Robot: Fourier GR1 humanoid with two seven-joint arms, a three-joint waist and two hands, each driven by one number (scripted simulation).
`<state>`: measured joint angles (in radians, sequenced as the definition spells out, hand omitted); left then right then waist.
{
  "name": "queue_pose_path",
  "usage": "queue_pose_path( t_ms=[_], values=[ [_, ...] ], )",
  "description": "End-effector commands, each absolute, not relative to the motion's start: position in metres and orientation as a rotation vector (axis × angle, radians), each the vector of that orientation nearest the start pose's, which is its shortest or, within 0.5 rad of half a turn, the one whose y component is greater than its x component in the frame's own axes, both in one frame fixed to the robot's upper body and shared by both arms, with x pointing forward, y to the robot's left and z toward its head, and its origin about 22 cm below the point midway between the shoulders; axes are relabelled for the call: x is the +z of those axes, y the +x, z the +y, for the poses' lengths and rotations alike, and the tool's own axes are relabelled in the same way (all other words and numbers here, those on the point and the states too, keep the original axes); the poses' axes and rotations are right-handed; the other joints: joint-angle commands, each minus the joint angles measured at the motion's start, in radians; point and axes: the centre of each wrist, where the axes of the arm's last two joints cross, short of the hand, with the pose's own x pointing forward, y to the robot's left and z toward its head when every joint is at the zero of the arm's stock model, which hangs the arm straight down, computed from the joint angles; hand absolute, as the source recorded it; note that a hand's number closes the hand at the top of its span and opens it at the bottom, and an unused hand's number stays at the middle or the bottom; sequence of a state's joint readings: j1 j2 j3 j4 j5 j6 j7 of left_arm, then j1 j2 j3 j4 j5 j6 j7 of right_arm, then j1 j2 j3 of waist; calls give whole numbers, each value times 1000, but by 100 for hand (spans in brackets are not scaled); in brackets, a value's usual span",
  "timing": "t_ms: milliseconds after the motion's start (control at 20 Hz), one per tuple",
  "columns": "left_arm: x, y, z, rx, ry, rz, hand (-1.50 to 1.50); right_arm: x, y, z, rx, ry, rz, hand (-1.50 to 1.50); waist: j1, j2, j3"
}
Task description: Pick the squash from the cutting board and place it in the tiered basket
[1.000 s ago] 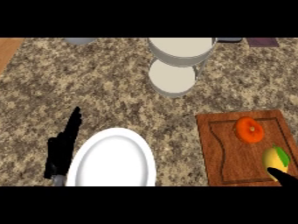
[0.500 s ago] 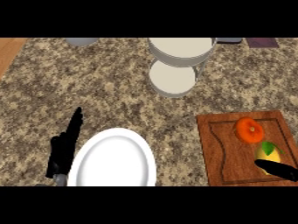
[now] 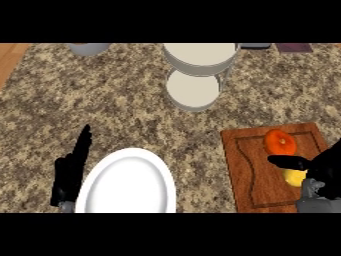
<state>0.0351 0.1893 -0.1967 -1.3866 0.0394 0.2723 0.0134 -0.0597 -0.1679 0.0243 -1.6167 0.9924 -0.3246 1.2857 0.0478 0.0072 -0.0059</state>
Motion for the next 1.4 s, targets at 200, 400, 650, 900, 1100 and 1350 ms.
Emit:
queue_pose_path(
  t_ms=[200, 400, 650, 900, 1100, 1350],
  values=[
    [-58, 220, 247, -53, 247, -1299, 0, 38, 300, -222, -40, -1081, -214, -150, -23, 0, -1],
    [-60, 220, 248, -33, 252, -1316, 0, 41, 313, -228, -62, -1070, -188, -150, -35, -4, 1],
    [-56, 208, 228, -38, 242, -1314, 0, 42, 328, -235, -57, -1053, -140, -150, -32, -7, 4],
    [-51, 216, 252, -45, 260, -1298, 0, 42, 336, -235, -47, -1018, -124, -150, -35, -7, 5],
    [-52, 215, 245, -3, 265, -1304, 0, 45, 340, -241, -48, -976, -100, -150, -39, -8, 5],
    [-53, 206, 241, -29, 243, -1287, 0, 27, 327, -244, -68, -939, -75, -150, -42, -12, 5]
  ],
)
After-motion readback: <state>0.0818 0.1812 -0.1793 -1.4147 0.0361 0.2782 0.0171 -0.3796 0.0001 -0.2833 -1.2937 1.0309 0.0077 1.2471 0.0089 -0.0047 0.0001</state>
